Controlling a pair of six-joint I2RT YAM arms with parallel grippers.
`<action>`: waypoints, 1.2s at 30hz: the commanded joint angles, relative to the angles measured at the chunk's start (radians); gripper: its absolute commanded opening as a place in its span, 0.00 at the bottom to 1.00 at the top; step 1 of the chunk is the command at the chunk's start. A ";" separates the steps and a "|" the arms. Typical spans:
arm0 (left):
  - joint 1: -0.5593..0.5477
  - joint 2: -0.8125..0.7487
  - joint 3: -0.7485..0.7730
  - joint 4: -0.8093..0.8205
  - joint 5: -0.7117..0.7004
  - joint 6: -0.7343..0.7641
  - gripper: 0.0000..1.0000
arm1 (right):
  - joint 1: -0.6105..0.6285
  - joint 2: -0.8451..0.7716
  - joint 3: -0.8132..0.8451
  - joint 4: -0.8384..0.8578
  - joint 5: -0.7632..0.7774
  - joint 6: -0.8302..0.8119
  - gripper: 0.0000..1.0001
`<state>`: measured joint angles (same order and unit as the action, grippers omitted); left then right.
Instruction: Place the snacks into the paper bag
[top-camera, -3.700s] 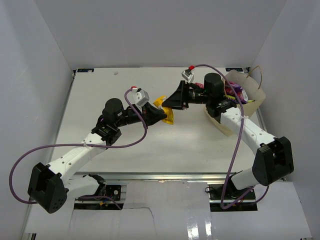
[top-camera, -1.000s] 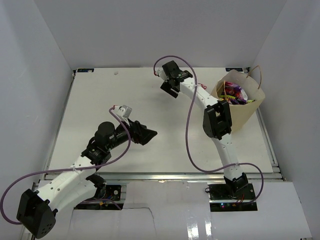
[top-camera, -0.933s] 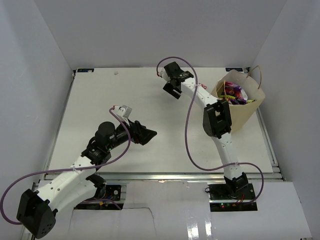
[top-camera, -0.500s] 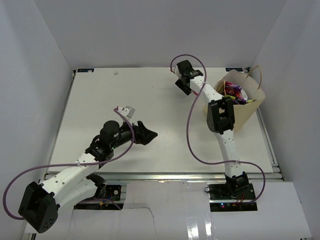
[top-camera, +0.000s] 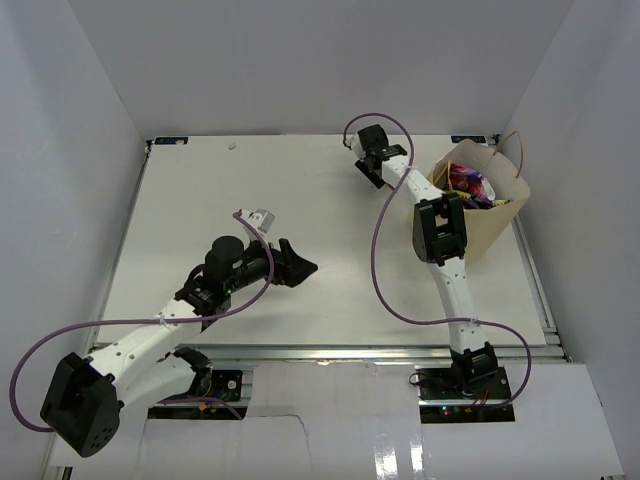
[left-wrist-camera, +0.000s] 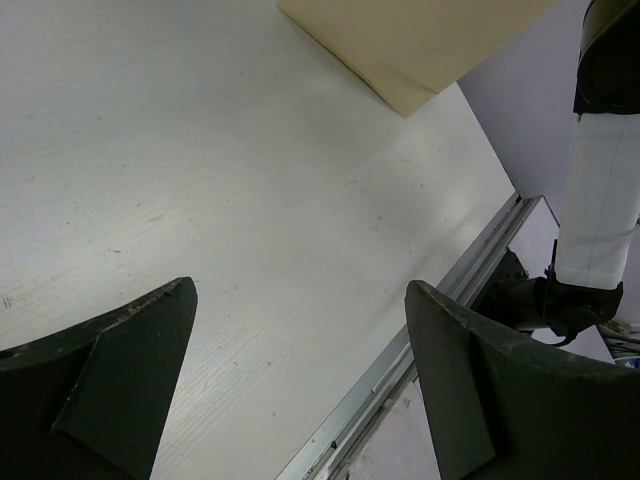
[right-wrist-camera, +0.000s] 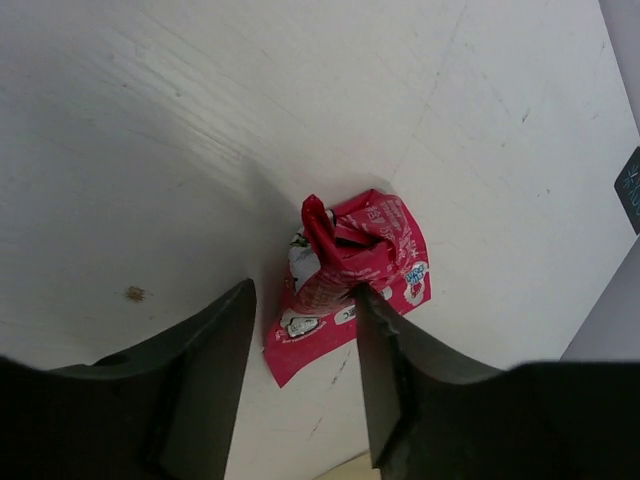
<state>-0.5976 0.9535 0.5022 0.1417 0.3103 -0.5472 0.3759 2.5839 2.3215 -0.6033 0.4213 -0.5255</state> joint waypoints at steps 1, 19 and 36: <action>0.005 -0.015 0.033 -0.001 0.001 0.000 0.96 | -0.025 0.013 0.016 -0.006 -0.052 0.022 0.48; 0.005 0.013 0.056 0.004 0.004 0.007 0.96 | -0.026 -0.117 -0.028 -0.156 -0.354 -0.136 0.08; 0.005 0.014 0.065 0.010 -0.019 0.055 0.96 | 0.001 -0.804 -0.432 -0.136 -1.160 -0.130 0.08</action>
<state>-0.5976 0.9722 0.5255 0.1394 0.2977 -0.5148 0.3820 1.8511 1.9060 -0.7540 -0.5674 -0.6834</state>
